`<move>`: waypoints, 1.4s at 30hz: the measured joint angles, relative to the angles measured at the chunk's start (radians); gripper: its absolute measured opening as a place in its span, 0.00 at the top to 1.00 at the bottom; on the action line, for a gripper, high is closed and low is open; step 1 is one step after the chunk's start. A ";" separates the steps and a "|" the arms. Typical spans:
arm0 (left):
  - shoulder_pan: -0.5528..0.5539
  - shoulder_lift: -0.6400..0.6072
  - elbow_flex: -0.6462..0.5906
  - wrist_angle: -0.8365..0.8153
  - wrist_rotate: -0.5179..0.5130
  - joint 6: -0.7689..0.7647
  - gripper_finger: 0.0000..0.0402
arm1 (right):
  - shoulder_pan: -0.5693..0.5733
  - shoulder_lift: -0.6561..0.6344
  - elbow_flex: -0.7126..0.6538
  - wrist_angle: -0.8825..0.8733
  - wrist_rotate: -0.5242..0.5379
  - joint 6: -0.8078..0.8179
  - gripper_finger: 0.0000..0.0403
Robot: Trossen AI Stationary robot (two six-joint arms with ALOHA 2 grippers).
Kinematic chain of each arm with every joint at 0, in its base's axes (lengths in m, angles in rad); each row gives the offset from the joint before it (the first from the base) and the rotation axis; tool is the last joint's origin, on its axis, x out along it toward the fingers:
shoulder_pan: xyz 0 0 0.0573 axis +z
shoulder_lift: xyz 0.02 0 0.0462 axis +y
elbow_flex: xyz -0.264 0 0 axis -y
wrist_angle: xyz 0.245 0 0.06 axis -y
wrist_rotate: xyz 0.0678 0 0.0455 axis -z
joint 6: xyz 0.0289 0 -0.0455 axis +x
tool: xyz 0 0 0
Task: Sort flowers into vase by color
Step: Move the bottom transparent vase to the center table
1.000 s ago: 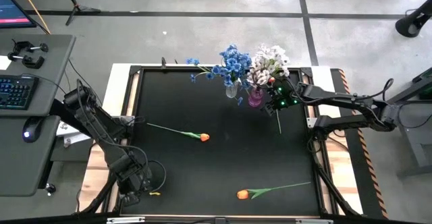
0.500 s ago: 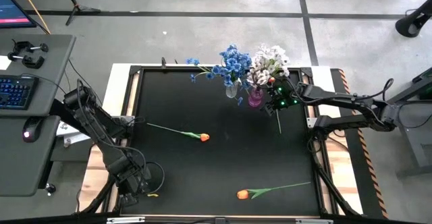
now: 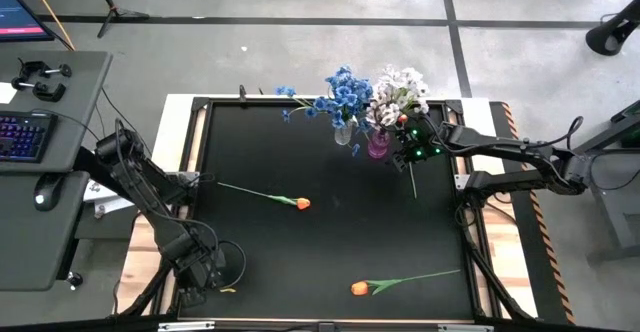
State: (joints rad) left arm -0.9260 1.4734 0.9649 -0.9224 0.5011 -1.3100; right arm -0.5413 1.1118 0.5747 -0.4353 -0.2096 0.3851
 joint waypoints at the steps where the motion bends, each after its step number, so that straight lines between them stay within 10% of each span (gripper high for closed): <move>1: 0.004 0.000 0.000 0.000 -0.007 0.008 1.00 | 0.000 0.000 0.000 0.000 0.000 0.000 0.48; 13: 0.159 0.012 -0.009 -0.002 -0.241 0.192 1.00 | 0.000 0.000 0.000 0.000 -0.005 0.003 0.48; 26: 0.195 -0.038 -0.005 -0.013 -0.266 0.223 1.00 | 0.000 0.000 0.000 0.000 -0.007 0.001 0.48; 42: 0.064 -0.052 -0.093 0.005 0.072 -0.015 1.00 | 0.000 0.000 0.000 0.007 -0.006 0.003 0.48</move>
State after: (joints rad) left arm -0.8618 1.4216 0.8719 -0.9170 0.5728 -1.3249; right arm -0.5411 1.1114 0.5747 -0.4287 -0.2161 0.3882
